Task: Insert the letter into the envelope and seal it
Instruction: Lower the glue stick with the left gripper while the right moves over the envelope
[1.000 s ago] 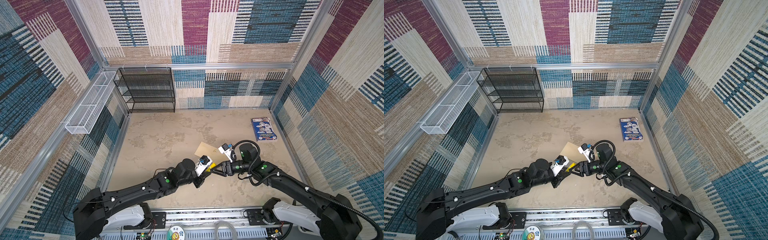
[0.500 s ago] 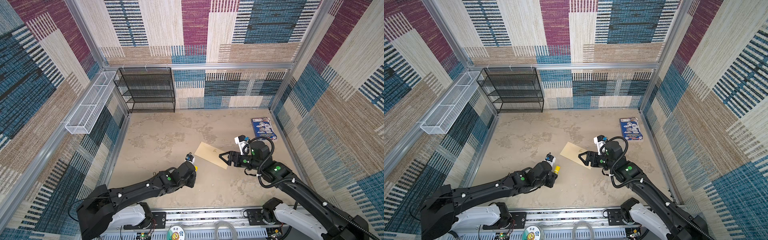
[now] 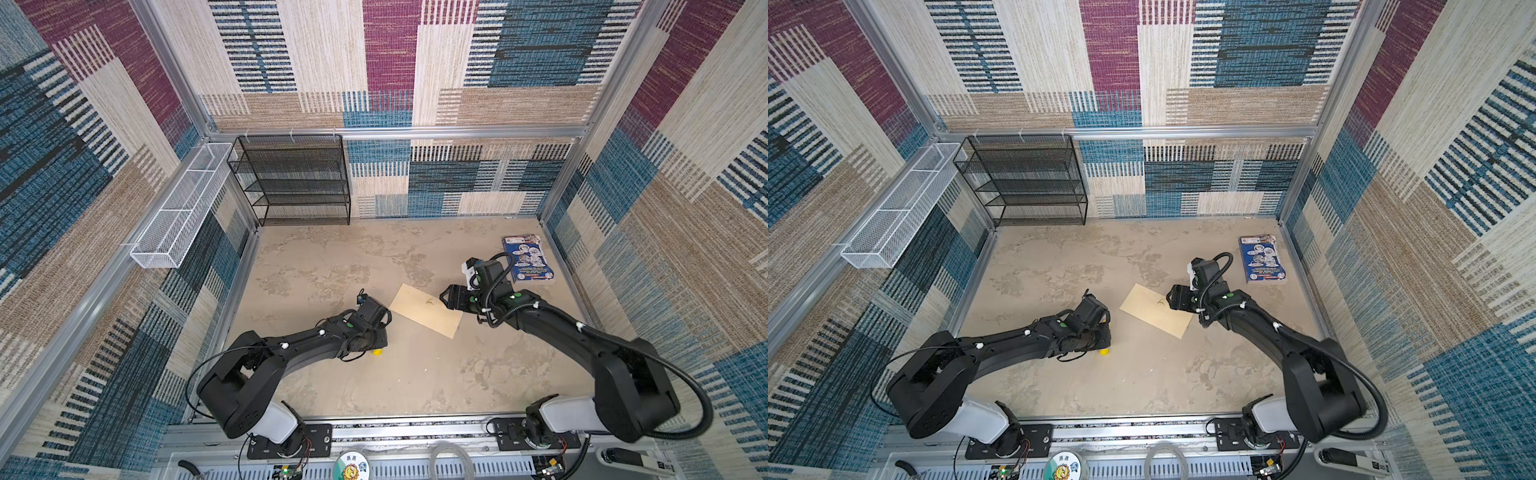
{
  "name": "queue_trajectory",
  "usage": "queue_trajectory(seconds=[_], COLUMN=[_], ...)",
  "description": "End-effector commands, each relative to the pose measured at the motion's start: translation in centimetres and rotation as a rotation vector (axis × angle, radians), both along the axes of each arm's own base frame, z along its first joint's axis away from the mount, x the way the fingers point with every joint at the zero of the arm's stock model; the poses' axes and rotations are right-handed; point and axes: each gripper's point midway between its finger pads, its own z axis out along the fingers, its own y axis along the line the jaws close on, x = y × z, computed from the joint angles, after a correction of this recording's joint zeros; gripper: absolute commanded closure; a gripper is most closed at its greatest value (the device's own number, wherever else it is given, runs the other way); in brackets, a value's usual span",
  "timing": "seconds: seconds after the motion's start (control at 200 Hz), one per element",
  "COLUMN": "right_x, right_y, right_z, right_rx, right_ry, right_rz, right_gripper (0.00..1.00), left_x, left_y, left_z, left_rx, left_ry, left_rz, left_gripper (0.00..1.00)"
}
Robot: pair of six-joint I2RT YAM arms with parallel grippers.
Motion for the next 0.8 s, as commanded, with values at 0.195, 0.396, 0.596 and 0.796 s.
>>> queue_trajectory(seconds=[0.195,0.396,0.596,0.796], right_x=[4.1,1.6,-0.8,-4.0], right_y=[0.1,0.4,0.3,0.6], right_z=[-3.6,-5.7,-6.4,-5.7], right_rx=[0.082,0.157,0.2,0.256], right_ry=[0.001,0.069,0.113,0.134], right_rz=[0.047,0.037,0.018,0.007], right_gripper=[0.27,0.28,0.29,0.29], left_x=[1.5,1.9,2.2,2.3], left_y=[-1.2,-1.5,-1.9,-1.7], left_z=[-0.8,-1.0,-1.3,-1.6], left_rx=[-0.037,-0.043,-0.035,-0.025], left_ry=[0.019,0.018,0.03,0.035], left_rz=[0.022,0.009,-0.01,-0.013], left_gripper=[1.0,1.0,1.0,1.0])
